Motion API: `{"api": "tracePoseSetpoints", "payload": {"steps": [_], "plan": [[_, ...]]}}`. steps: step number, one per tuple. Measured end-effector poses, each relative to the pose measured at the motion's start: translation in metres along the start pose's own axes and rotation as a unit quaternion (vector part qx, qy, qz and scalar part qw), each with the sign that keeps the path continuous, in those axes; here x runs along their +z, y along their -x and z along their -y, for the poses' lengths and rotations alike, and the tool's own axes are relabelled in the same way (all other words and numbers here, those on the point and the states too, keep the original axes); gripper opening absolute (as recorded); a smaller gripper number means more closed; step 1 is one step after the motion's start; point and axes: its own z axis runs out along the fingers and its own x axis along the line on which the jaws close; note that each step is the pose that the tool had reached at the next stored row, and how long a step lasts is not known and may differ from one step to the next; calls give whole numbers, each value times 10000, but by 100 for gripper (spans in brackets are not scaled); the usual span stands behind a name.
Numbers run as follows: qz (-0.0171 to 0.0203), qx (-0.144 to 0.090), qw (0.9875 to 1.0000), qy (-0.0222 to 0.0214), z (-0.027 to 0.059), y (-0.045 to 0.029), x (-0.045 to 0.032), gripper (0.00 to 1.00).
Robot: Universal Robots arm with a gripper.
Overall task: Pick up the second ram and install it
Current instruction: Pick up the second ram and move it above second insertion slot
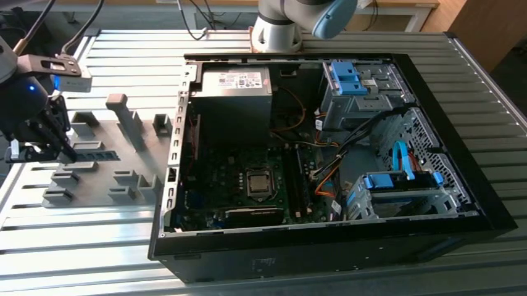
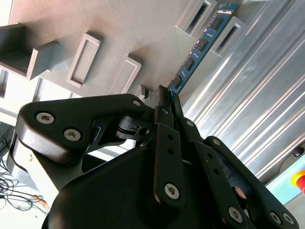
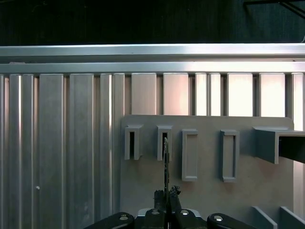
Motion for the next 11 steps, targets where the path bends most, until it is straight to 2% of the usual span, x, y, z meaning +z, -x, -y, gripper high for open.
{"api": "tracePoseSetpoints", "payload": {"steps": [11], "plan": [[0, 0, 10000, 0, 1, 0, -22, 14]]}}
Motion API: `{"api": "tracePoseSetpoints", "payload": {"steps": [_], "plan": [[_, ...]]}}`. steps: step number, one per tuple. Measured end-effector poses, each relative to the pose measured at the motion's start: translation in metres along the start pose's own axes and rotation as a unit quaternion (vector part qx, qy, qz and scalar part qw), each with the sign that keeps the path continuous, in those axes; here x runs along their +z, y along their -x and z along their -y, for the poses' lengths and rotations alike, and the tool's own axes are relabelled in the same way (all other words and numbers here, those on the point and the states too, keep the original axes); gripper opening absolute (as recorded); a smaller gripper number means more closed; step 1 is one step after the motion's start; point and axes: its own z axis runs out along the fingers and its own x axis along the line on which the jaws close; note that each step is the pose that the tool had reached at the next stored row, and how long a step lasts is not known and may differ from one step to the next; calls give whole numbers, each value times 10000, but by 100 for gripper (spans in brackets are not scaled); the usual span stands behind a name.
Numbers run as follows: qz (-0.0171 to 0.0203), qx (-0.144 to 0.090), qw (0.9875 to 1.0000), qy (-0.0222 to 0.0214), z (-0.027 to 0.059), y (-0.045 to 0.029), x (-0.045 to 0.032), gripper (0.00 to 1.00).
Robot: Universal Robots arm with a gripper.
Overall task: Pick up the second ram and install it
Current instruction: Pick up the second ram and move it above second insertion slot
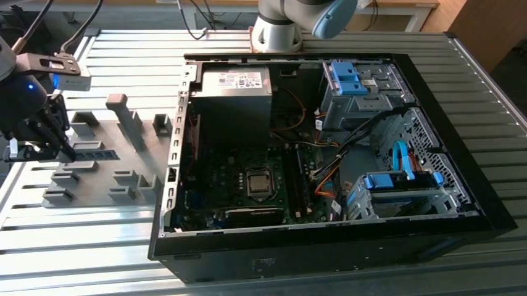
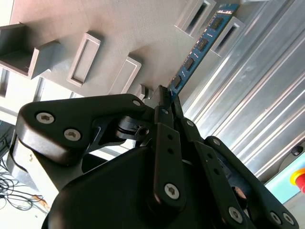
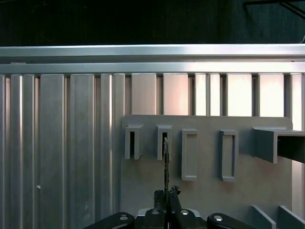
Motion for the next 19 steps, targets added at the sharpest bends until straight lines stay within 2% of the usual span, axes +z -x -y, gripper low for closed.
{"api": "tracePoseSetpoints", "payload": {"steps": [6, 8, 12, 14, 19], "plan": [[0, 0, 10000, 0, 0, 0, -9, 14], [0, 0, 10000, 0, 1, -1, -37, 14], [0, 0, 10000, 0, 1, -1, -42, 14], [0, 0, 10000, 0, 2, -1, -78, 14], [0, 0, 10000, 0, 2, -2, -93, 14]]}}
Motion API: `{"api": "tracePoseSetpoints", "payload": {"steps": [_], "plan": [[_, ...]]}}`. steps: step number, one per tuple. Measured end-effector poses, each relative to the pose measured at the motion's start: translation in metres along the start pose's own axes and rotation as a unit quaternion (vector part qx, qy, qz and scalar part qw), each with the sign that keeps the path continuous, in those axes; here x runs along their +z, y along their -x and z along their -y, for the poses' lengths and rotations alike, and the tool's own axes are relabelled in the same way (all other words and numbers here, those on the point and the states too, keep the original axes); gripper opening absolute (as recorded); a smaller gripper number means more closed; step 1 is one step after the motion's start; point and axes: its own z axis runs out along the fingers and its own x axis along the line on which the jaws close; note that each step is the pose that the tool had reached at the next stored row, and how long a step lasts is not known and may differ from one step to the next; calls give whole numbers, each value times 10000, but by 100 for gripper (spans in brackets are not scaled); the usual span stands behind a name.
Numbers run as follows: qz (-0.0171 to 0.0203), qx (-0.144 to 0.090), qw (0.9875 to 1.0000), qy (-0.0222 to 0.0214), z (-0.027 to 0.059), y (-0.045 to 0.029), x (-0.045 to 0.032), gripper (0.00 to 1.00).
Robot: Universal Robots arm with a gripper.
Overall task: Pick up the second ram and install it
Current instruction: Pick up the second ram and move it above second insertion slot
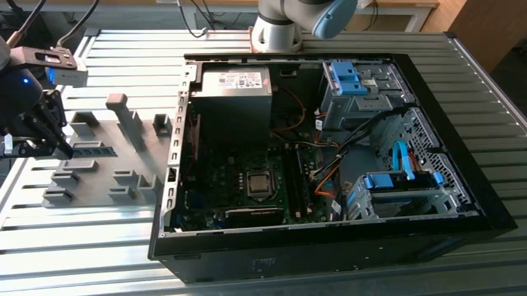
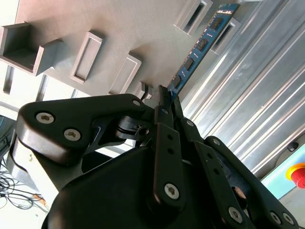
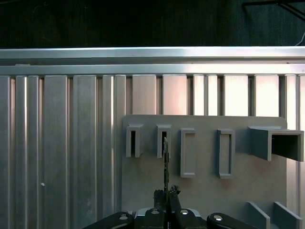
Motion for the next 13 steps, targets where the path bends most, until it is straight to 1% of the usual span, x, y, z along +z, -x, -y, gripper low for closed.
{"api": "tracePoseSetpoints", "payload": {"steps": [13], "plan": [[0, 0, 10000, 1, 1, -1, -35, 14]]}}
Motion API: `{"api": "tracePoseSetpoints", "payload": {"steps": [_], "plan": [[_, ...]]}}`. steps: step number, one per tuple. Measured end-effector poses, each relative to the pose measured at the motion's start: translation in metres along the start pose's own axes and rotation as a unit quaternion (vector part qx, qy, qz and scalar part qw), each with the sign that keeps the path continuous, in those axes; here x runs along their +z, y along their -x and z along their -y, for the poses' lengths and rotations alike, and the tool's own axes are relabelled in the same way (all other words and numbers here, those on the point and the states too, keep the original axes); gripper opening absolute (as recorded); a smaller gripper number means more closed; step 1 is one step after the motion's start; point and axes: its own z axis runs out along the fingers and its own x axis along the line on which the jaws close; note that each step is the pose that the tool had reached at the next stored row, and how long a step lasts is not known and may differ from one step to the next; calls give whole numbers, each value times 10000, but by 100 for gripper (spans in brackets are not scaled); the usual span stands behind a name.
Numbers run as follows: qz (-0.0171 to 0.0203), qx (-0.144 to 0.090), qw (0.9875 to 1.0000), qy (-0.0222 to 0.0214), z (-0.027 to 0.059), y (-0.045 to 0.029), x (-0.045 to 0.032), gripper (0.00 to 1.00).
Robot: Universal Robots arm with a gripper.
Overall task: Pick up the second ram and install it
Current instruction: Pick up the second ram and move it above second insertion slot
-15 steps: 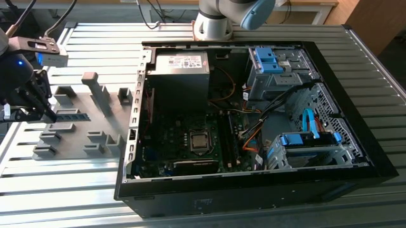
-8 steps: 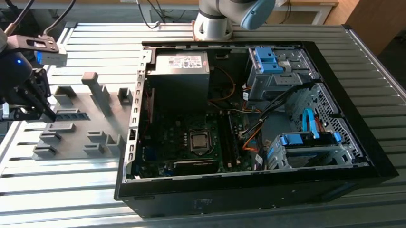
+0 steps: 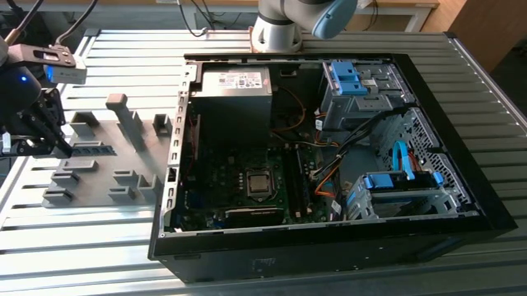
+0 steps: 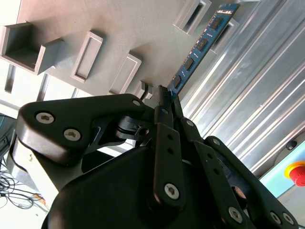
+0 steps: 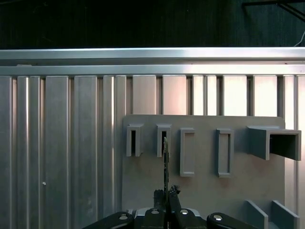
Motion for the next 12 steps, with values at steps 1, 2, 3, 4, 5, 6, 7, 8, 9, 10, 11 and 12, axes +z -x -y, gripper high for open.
{"api": "tracePoseSetpoints", "payload": {"steps": [1, 2, 3, 4, 5, 6, 7, 8, 9, 10, 11, 12], "plan": [[0, 0, 10000, 0, 0, 0, -1, 14], [0, 0, 10000, 0, 0, 0, -3, 14], [0, 0, 10000, 0, 0, 0, -5, 14], [0, 0, 10000, 0, 0, 0, -7, 14], [0, 0, 10000, 0, 0, 0, -8, 14], [0, 0, 10000, 0, 0, 0, -10, 14], [0, 0, 10000, 0, 0, 0, -12, 14], [0, 0, 10000, 0, 0, 0, -14, 14], [0, 0, 10000, 0, 1, 0, -15, 14], [0, 0, 10000, 0, 0, 0, -17, 14], [0, 0, 10000, 0, 1, 0, -19, 14], [0, 0, 10000, 0, 1, -1, -21, 14]]}}
